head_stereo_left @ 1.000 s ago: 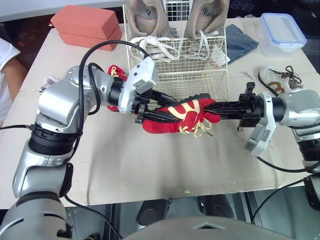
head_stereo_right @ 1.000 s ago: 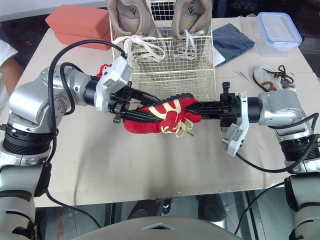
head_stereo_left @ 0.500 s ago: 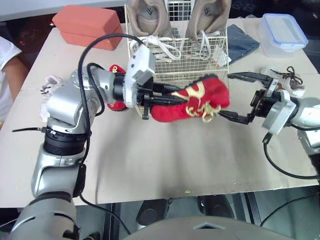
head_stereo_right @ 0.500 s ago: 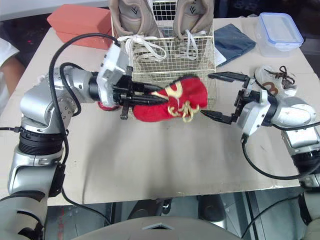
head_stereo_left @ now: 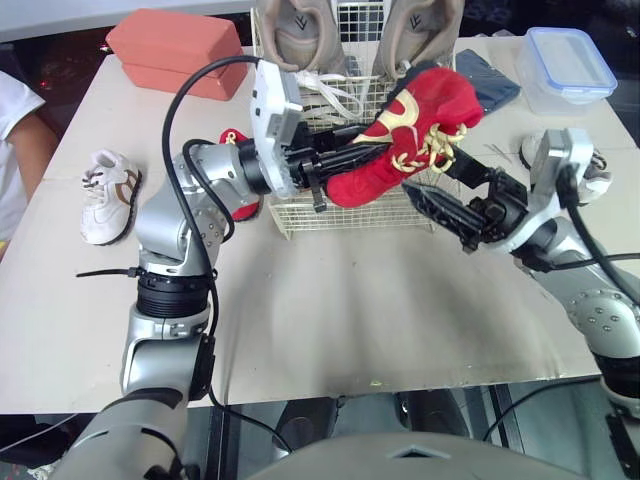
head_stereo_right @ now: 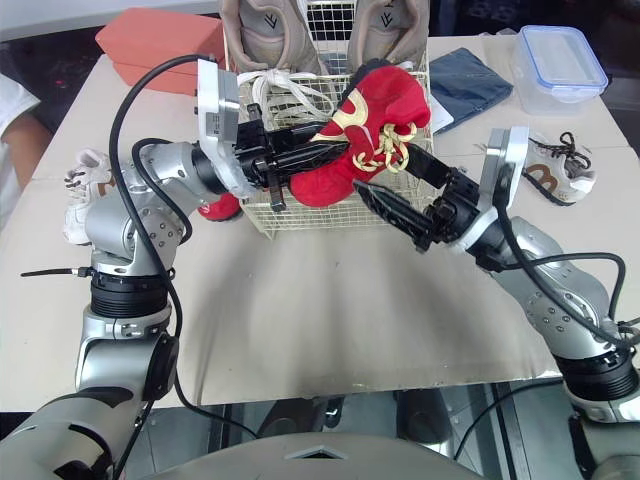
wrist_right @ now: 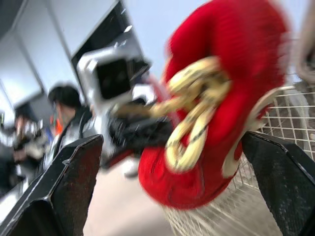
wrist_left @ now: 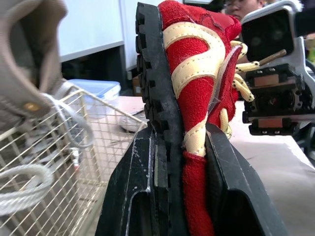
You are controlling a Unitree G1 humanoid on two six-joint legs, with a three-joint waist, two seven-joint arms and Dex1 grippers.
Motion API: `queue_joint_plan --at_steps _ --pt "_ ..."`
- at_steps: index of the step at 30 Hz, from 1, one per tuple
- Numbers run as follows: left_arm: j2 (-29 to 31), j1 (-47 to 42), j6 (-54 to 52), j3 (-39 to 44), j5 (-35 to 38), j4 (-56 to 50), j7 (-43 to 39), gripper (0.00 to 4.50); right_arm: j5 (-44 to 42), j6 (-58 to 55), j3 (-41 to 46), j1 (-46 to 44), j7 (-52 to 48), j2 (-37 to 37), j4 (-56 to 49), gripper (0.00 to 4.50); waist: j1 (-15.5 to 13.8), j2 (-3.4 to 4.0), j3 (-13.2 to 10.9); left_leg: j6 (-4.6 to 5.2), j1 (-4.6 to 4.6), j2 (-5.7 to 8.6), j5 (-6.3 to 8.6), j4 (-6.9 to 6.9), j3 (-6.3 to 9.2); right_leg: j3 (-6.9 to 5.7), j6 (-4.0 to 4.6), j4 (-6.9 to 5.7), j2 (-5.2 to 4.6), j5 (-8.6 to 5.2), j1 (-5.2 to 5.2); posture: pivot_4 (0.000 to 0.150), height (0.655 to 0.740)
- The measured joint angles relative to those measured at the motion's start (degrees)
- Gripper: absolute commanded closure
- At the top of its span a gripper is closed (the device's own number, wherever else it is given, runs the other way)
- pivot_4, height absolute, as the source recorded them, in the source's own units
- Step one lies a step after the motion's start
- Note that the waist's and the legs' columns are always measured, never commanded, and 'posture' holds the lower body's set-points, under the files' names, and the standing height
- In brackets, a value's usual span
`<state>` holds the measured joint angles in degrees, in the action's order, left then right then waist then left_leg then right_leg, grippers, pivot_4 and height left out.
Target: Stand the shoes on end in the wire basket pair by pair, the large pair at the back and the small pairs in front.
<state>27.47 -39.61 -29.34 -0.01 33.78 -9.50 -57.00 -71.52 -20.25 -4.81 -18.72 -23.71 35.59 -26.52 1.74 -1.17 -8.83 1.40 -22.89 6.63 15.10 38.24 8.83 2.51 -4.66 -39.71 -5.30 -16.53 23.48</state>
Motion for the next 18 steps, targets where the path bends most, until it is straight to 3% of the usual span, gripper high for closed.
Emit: queue_joint_plan --at_steps 3,7,9,10,11,16,17,18 --pt "0.15 0.13 0.08 0.01 0.14 0.00 -0.38 3.93 -0.26 -2.43 2.33 -0.78 1.83 -1.28 0.11 1.62 -0.10 0.00 0.00 0.00 0.00 0.00 0.00 -0.02 0.02 -0.02 0.00 0.00 0.02 0.00 0.01 0.150 0.7400" --pt "0.49 0.44 0.08 0.08 0.29 -0.02 -0.89 3.93 0.46 -4.83 4.06 -0.77 2.17 -2.77 0.71 3.71 -0.04 0.00 0.00 0.00 0.00 0.00 0.00 -0.02 0.02 -0.01 0.00 0.00 0.02 0.00 0.01 0.150 0.7400" --pt "0.57 0.44 0.00 0.09 0.64 -0.03 -1.11 3.93 1.00 -5.92 5.07 -0.77 2.26 -3.37 0.96 4.46 0.01 0.00 0.00 0.00 0.00 0.00 0.00 -0.02 0.02 -0.01 0.00 0.00 0.03 0.00 0.01 0.150 0.7400" --pt "0.75 0.45 -0.33 0.12 1.13 -0.04 -1.29 3.93 1.34 -6.38 5.40 -0.77 2.25 -3.79 0.97 4.46 0.06 0.00 0.00 0.00 0.00 0.00 0.00 -0.02 0.02 -0.02 0.00 -0.01 0.03 0.00 0.01 0.150 0.7400" --pt "1.09 0.44 -0.87 0.21 1.52 -0.04 -1.30 3.15 1.55 -6.79 5.52 -0.77 2.24 -4.30 0.97 4.50 0.15 0.00 0.00 0.00 0.00 0.00 0.00 -0.03 0.02 -0.01 0.00 -0.01 0.02 0.00 0.02 0.150 0.7400" --pt "2.33 0.45 -4.38 0.31 3.17 -0.12 -1.32 1.42 3.20 -7.65 5.87 -1.31 1.78 -5.74 0.92 4.50 0.37 0.01 0.00 0.00 0.00 0.00 0.00 -0.03 0.02 -0.01 0.00 -0.01 0.05 0.00 0.02 0.150 0.7400" --pt "2.71 0.45 -4.30 0.32 3.09 -0.21 -1.27 0.67 3.67 -7.86 5.96 -1.83 1.81 -6.02 0.92 4.50 0.43 0.01 0.00 0.00 0.00 0.00 0.00 -0.03 0.02 -0.01 0.00 -0.02 0.06 0.00 0.02 0.150 0.7400" --pt "3.30 0.45 -3.83 0.33 2.44 -0.32 -1.16 0.25 4.43 -7.90 6.04 -2.71 1.96 -6.62 0.92 4.50 0.52 0.01 0.00 0.00 0.00 0.00 0.00 -0.03 0.02 0.00 0.00 -0.02 0.05 0.00 0.04 0.150 0.7400"
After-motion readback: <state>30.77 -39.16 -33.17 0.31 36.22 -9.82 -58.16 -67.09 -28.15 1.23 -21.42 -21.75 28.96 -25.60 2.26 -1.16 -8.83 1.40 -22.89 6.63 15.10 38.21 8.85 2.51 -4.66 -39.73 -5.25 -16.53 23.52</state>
